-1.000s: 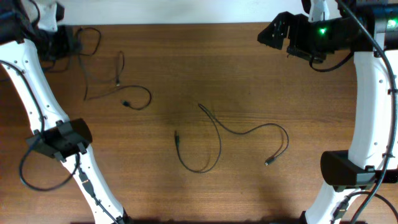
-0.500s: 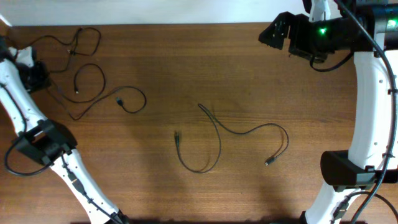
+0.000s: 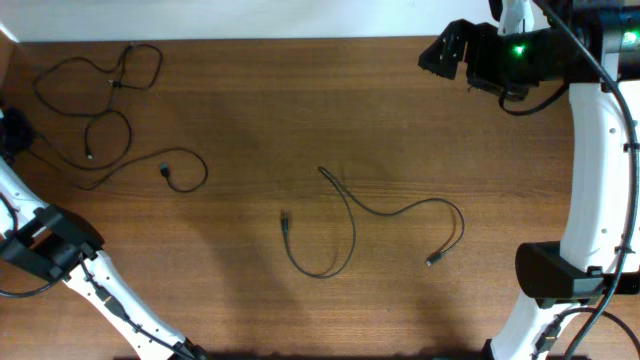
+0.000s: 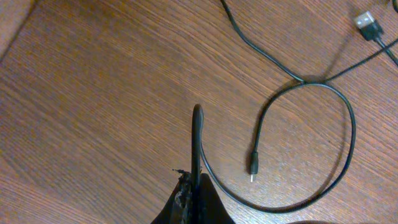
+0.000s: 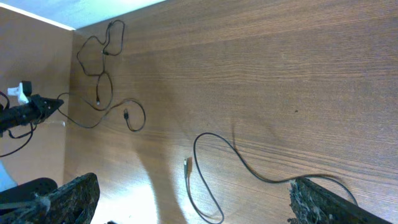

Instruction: Untangle cables

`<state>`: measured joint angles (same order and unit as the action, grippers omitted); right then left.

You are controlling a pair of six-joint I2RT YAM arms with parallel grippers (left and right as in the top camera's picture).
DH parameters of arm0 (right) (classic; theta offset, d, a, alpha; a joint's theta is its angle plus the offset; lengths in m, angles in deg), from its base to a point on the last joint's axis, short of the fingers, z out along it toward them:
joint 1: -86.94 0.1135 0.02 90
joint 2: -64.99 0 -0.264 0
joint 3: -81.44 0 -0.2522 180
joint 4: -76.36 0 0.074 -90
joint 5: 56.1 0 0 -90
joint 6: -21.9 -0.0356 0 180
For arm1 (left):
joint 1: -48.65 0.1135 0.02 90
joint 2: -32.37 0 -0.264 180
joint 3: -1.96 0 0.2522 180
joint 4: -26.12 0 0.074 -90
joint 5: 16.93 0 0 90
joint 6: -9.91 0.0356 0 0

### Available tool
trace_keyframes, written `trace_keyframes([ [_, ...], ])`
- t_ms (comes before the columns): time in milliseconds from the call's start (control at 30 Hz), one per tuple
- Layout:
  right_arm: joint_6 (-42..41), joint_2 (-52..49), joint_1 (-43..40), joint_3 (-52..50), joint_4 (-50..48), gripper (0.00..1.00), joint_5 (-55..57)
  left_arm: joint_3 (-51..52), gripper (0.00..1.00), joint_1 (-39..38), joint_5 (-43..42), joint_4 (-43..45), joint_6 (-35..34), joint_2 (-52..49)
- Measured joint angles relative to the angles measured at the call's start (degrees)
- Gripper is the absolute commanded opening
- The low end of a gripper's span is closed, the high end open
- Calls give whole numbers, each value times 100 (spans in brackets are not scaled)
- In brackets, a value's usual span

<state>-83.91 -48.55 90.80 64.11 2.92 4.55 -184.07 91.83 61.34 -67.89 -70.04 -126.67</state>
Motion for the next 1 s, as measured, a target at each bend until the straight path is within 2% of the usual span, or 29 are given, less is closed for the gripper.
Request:
trace_keyframes([
  [67,-2,0,0,0,0,98,0,-2,1,33,24,66,0,0],
  [100,-2,0,0,0,0,98,0,-2,6,48,70,109,0,0],
  [133,-2,0,0,0,0,98,0,-2,18,63,105,127,0,0],
  [167,0,0,0,0,0,98,0,0,39,74,129,146,-20,0],
  [200,-2,0,0,0,0,98,0,-2,66,90,133,168,-17,0],
  [233,-2,0,0,0,0,98,-2,-2,99,103,153,181,2,0],
  [633,0,0,0,0,0,98,0,-2,99,518,68,-52,-258,0],
  [900,0,0,0,0,0,98,0,-2,99,511,-1060,-254,-260,0],
  [1000,0,0,0,0,0,98,0,-133,99,511,-1172,-509,-376,-17],
])
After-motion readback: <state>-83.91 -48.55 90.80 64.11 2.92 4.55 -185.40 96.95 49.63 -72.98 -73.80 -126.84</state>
